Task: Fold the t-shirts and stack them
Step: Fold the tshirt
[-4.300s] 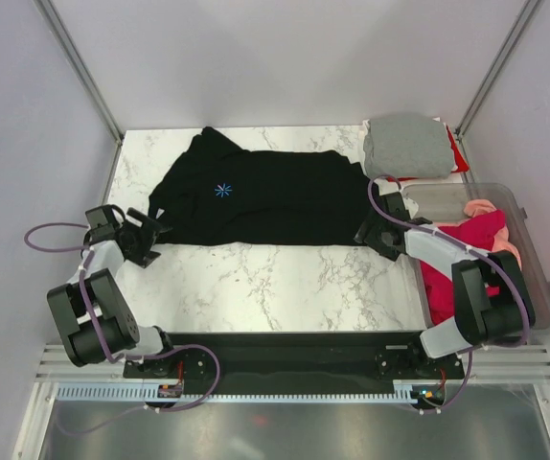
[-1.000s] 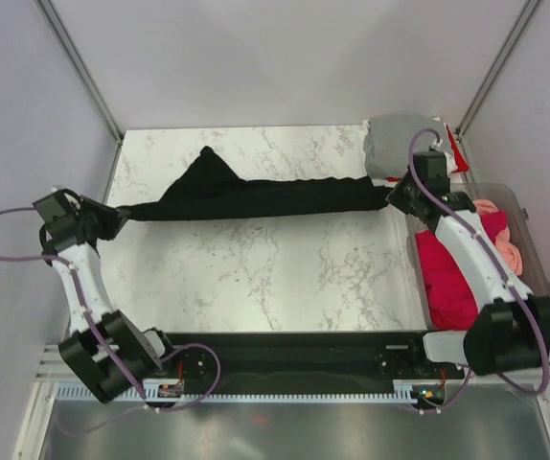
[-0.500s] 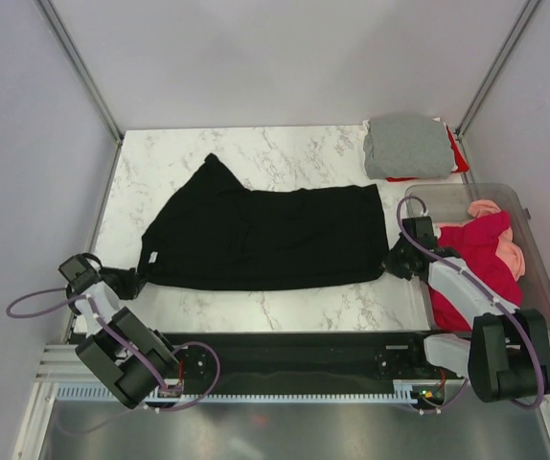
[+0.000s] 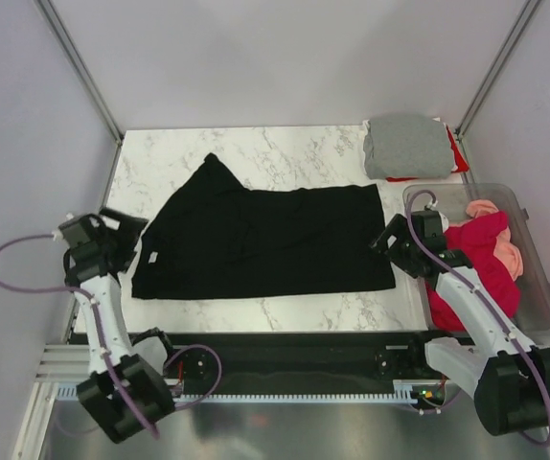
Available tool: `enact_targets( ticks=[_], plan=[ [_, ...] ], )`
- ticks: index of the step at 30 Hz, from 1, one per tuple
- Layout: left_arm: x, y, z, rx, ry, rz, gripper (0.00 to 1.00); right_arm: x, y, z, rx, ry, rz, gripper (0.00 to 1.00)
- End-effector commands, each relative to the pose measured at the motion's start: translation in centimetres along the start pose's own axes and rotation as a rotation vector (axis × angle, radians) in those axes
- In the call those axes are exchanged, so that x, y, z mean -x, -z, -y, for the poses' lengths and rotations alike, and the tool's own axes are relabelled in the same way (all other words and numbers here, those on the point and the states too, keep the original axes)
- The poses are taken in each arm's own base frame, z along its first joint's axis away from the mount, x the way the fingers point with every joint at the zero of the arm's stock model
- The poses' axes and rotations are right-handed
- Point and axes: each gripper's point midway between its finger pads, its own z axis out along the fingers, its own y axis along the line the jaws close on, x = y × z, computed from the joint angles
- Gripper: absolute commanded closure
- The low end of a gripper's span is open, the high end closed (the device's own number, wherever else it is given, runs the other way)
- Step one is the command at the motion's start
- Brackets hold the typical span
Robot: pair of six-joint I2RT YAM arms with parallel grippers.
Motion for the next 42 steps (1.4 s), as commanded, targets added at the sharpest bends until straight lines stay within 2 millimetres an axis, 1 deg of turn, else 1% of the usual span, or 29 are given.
enact_targets(
  ticks=[1,2,3,4,5,6,7,8,9,10,11,13,14,15,16,17,18,19,20,21,22,23,24,25,26,28,34,38,42],
  plan=[
    [0.4,-1.7,6.3,-0.06,-0.238,0.057,0.0,2.1,0.5,-0.6,-0.068,0.044,0.063,0.09],
    [1.1,-2.1,8.8,-0.087,-0.283,0.061,0.0,1.7,0.6,-1.8,-0.048,0.076,0.058,0.09],
    [1.2,-3.0,10.5,-0.109,-0.312,0.054,0.01,2.1,0.7,-2.8,-0.03,0.093,0.071,0.09],
    [-0.4,-5.8,10.7,-0.08,-0.344,-0.028,0.03,2.0,0.5,-3.4,-0.026,0.109,0.07,0.09],
    [0.9,-6.2,14.0,-0.133,-0.377,-0.01,0.04,1.5,0.6,-4.3,-0.014,0.14,0.073,0.09],
    [1.0,-7.2,15.3,-0.152,-0.392,-0.022,0.07,1.5,0.6,-5.1,0.002,0.153,0.078,0.09],
    [-0.2,-10.5,15.6,-0.143,-0.43,-0.078,0.08,1.3,0.5,-5.7,0.024,0.162,0.085,0.09],
    [1.1,-11.0,18.8,-0.196,-0.456,-0.042,0.08,0.8,0.4,-6.3,0.045,0.174,0.076,0.09],
    [0.8,-12.6,19.7,-0.206,-0.481,-0.062,0.09,0.4,0.3,-6.4,0.054,0.176,0.068,0.09],
    [-0.9,-15.8,19.1,-0.192,-0.521,-0.139,0.1,0.3,0.0,-7.0,0.079,0.173,0.07,0.08],
    [-0.3,-16.7,21.7,-0.237,-0.53,-0.13,0.1,0.0,-0.1,-7.2,0.09,0.178,0.065,0.09],
    [-1.4,-19.0,22.5,-0.261,-0.521,-0.187,0.13,-0.5,-0.7,-7.3,0.103,0.178,0.052,0.08],
    [-2.1,-21.6,22.4,-0.248,-0.507,-0.214,0.13,-0.7,-0.9,-7.3,0.106,0.188,0.048,0.09],
    [-2.6,-22.5,22.8,-0.253,-0.509,-0.222,0.14,-1.1,-1.2,-7.1,0.105,0.195,0.038,0.09],
    [-3.9,-23.7,23.1,-0.257,-0.522,-0.241,0.14,-1.1,-1.6,-7.1,0.099,0.2,0.036,0.09],
    [-4.3,-25.3,23.8,-0.268,-0.526,-0.248,0.14,-1.2,-1.8,-7.0,0.096,0.209,0.034,0.09],
    [-5.2,-26.3,24.0,-0.277,-0.528,-0.266,0.15,-1.4,-2.1,-6.8,0.094,0.223,0.033,0.08],
    [-6.3,-26.8,24.7,-0.296,-0.529,-0.286,0.15,-1.4,-2.4,-6.7,0.091,0.226,0.034,0.09],
    [-6.3,-26.8,26.9,-0.347,-0.539,-0.274,0.15,-1.5,-2.6,-6.5,0.085,0.23,0.034,0.08],
    [-7.8,-28.6,26.0,-0.341,-0.542,-0.314,0.16,-1.7,-2.9,-6.2,0.079,0.233,0.032,0.08],
    [-9.0,-28.8,26.8,-0.36,-0.573,-0.32,0.16,-1.8,-3.2,-6.2,0.083,0.234,0.031,0.08],
    [-8.9,-29.0,28.1,-0.381,-0.588,-0.298,0.17,-2.1,-3.4,-6.0,0.079,0.239,0.025,0.08],
    [-9.7,-30.1,27.4,-0.355,-0.6,-0.301,0.16,-2.4,-3.6,-5.7,0.074,0.241,0.018,0.08],
    [-10.5,-30.4,27.6,-0.357,-0.61,-0.304,0.16,-2.6,-3.8,-5.5,0.069,0.242,0.007,0.08],
    [-10.4,-30.6,27.9,-0.361,-0.61,-0.298,0.16,-2.7,-4.0,-5.5,0.066,0.243,0.0,0.08],
    [-11.1,-31.5,27.2,-0.35,-0.609,-0.315,0.16,-2.9,-3.9,-5.3,0.066,0.251,-0.006,0.08],
    [-11.3,-32.2,24.9,-0.278,-0.625,-0.32,0.18,-2.2,-2.9,-5.3,0.065,0.253,0.025,0.07],
    [-11.4,-31.5,24.8,-0.278,-0.637,-0.326,0.21,-2.1,-2.7,-5.2,0.061,0.249,0.027,0.07],
    [-10.6,-31.1,24.8,-0.272,-0.68,-0.296,0.27,-2.3,-2.7,-4.9,0.056,0.247,0.026,0.07]
  ],
)
